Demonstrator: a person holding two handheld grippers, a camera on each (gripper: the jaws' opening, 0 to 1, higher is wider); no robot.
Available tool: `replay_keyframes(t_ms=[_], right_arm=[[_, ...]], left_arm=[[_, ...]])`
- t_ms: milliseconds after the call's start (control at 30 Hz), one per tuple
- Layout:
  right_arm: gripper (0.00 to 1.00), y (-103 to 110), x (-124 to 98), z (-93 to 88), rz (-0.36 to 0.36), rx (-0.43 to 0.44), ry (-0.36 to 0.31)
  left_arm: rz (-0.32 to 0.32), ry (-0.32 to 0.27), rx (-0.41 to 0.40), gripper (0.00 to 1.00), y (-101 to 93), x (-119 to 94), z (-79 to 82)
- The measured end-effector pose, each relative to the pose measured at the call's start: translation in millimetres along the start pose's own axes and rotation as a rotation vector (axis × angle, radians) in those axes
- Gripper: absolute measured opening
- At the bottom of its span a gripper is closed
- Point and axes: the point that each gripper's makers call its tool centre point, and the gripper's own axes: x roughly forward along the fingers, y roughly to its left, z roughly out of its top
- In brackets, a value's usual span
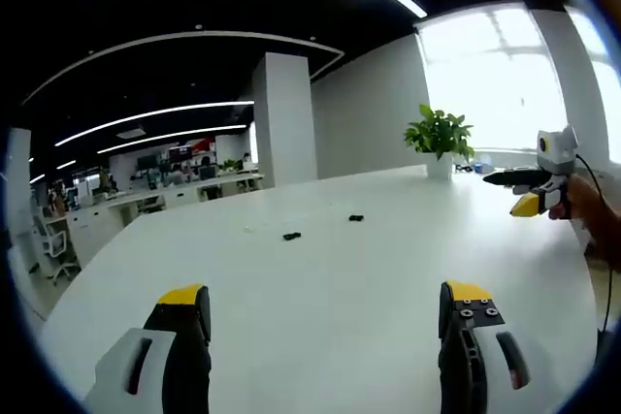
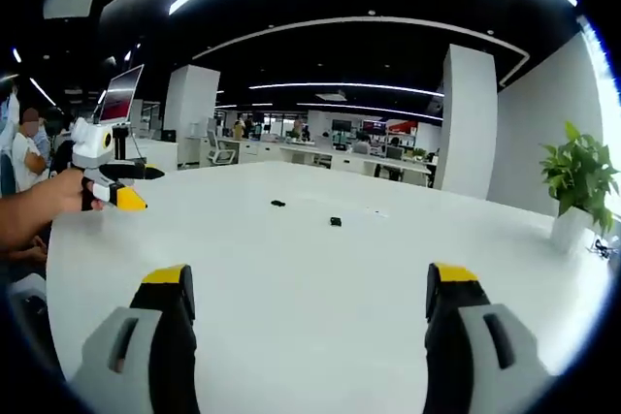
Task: Snap the two parts of the plastic buckle together until the buckle closes and remains connected.
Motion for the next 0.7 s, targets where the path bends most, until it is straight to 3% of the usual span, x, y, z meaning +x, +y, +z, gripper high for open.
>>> replay_keyframes(t_ms=[567,700], right_arm=[[1.00,12.4,-15.4,0.7,0.001,-0.014,0.002],[1.00,13.4,-18.0,3.1,0.000,-0.021,-0.001]], left_arm=[[-0.004,0.029,0.026,0.99,-6.4,-15.7,-9.4],[-0.004,0.012,0.026,0.95,-7.3,-21.5,-6.5]])
